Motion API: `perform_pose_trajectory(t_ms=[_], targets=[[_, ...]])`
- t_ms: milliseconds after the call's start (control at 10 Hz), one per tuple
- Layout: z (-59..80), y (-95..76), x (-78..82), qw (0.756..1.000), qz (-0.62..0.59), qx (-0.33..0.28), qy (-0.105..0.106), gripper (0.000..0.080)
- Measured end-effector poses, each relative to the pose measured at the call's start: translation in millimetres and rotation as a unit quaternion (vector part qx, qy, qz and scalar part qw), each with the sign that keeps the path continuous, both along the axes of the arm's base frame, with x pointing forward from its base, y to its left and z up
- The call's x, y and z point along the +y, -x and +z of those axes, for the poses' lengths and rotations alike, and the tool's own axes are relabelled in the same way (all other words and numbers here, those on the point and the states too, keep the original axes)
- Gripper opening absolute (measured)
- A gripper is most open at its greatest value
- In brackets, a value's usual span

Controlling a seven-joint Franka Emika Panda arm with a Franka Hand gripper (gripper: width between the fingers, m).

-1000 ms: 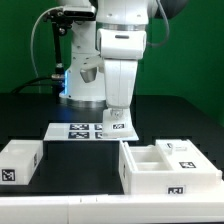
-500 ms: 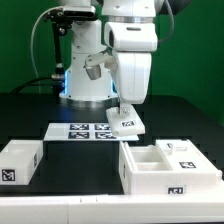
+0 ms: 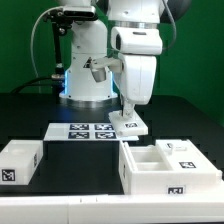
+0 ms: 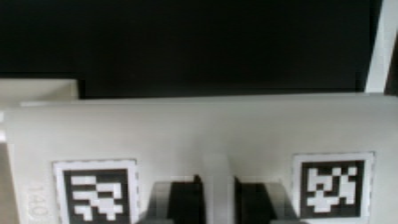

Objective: Assemble cabinet

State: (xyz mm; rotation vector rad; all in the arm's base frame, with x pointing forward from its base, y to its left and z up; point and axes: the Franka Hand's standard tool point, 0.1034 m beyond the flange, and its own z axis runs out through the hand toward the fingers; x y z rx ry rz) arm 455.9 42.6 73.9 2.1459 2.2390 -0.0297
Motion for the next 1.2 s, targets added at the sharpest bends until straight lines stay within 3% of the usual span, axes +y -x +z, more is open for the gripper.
perform_pose_trajectory(t_ms=[700, 1200], targets=[[-9.2, -11.2, -1.3, 1.000, -0.012, 0.016, 0.020, 0.0064], [-4.5, -14.2, 9.6, 0.998, -0.040, 0.029, 0.027, 0.0064]])
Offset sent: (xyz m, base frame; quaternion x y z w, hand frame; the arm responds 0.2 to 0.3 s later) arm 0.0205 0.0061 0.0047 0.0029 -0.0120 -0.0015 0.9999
